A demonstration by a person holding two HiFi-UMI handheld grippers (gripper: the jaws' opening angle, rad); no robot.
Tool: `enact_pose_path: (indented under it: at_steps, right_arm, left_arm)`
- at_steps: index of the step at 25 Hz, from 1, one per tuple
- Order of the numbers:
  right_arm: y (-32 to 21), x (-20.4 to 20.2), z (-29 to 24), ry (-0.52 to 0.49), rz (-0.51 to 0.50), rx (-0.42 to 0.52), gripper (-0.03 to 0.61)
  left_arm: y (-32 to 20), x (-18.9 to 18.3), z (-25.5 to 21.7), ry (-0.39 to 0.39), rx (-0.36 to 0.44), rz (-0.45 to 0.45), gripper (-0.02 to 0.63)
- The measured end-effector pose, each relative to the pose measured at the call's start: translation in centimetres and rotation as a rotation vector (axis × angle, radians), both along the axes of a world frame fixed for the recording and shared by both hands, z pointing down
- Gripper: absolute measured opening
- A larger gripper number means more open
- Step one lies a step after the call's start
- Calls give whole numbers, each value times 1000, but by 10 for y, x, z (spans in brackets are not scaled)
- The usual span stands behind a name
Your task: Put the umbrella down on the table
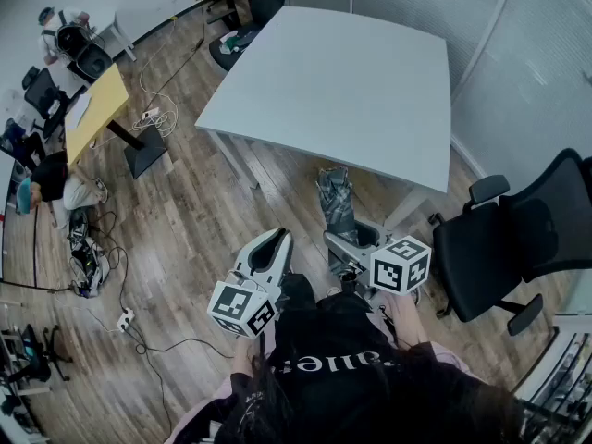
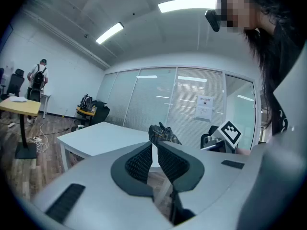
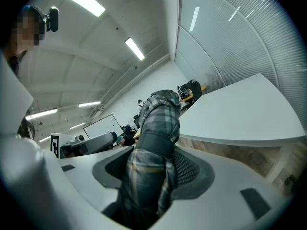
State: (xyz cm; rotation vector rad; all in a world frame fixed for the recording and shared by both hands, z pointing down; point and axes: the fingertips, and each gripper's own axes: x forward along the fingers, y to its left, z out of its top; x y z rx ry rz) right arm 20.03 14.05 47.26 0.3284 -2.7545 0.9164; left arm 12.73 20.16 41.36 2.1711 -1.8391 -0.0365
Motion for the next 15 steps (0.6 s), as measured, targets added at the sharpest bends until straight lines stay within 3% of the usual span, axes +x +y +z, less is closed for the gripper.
enact_pose_path:
  at_steps: [15]
  right_arm:
    - [-4, -4, 5, 1, -15, -18, 252]
  left_arm:
    - [-7, -2, 7, 5, -17, -7, 46]
